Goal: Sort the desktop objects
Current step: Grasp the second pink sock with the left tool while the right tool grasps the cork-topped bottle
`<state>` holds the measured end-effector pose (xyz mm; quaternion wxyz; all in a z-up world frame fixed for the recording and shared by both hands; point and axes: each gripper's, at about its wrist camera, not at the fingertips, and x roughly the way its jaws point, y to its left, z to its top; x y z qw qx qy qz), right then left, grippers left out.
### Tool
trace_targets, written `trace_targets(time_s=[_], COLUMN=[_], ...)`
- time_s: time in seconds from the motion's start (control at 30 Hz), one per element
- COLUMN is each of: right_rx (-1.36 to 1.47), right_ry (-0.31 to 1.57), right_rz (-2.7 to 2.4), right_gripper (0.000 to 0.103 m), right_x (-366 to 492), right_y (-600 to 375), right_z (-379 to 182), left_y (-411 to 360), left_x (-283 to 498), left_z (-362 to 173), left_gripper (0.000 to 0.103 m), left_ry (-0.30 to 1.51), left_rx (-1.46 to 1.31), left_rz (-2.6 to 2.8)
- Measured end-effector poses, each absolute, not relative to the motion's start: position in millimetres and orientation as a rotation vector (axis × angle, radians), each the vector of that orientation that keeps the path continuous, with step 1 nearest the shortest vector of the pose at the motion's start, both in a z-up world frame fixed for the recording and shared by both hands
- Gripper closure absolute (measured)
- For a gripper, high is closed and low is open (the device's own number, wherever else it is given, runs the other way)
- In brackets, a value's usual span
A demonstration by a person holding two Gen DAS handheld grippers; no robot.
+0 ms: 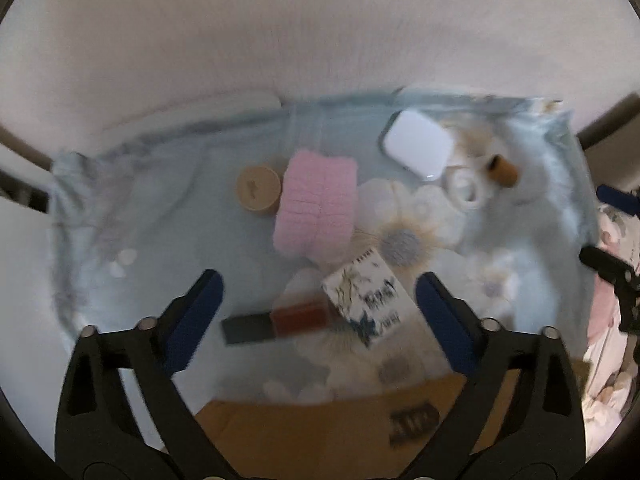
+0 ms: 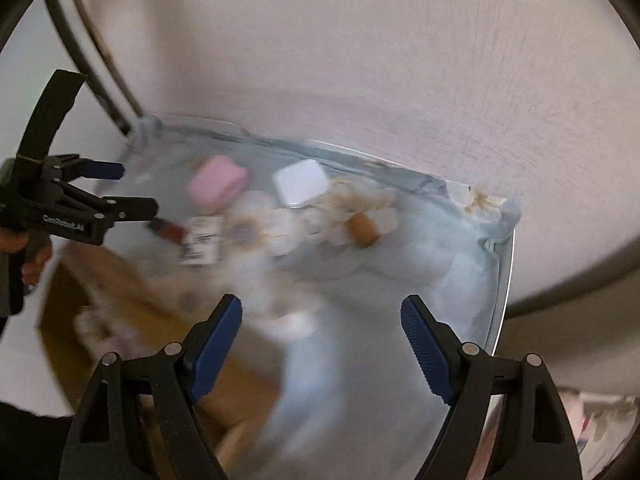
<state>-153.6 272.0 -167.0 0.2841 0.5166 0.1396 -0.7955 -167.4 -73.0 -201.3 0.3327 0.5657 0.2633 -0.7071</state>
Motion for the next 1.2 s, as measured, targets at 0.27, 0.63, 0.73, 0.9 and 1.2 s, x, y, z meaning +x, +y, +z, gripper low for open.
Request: trace_targets(time_s=[0.27,0.63,0.73,0.9,1.2], right_rx=[1.382,1.302,1.321,1.337,1.36], right_ry=[0.476,0.648,0.665,0.627,0.552], right_rz=[-2.073,-2.005,-1.988,-2.011,-2.039], right_gripper=[0.025,0.043,0.065,0.078,0.081], right_x=[-210.2,-210.0,-213.8,-218.8,-213.9], right_y=[262.4,231.9,228.8,231.7,242.7], right_z=[-226.4,-248.1,-254.0,-250.3,-228.5], left_y=[-97.2,-103.0,-104.6,-101.5,-86.9], left_x=[-177.8,-180.3,-179.2,-175.2,-167.8], left_z=[-233.8,-246.8,-249.8,-239.0,-202.5], left_gripper=[0.024,0.053,0.059,0.06,0.061], left_ry=[0.758,0.765,0.785,0.763,0.743], left_rx=[1.511,1.538,1.549,1.523,1.49], left_rz=[-1.773,-1.736,-1.727,-1.755,-1.826])
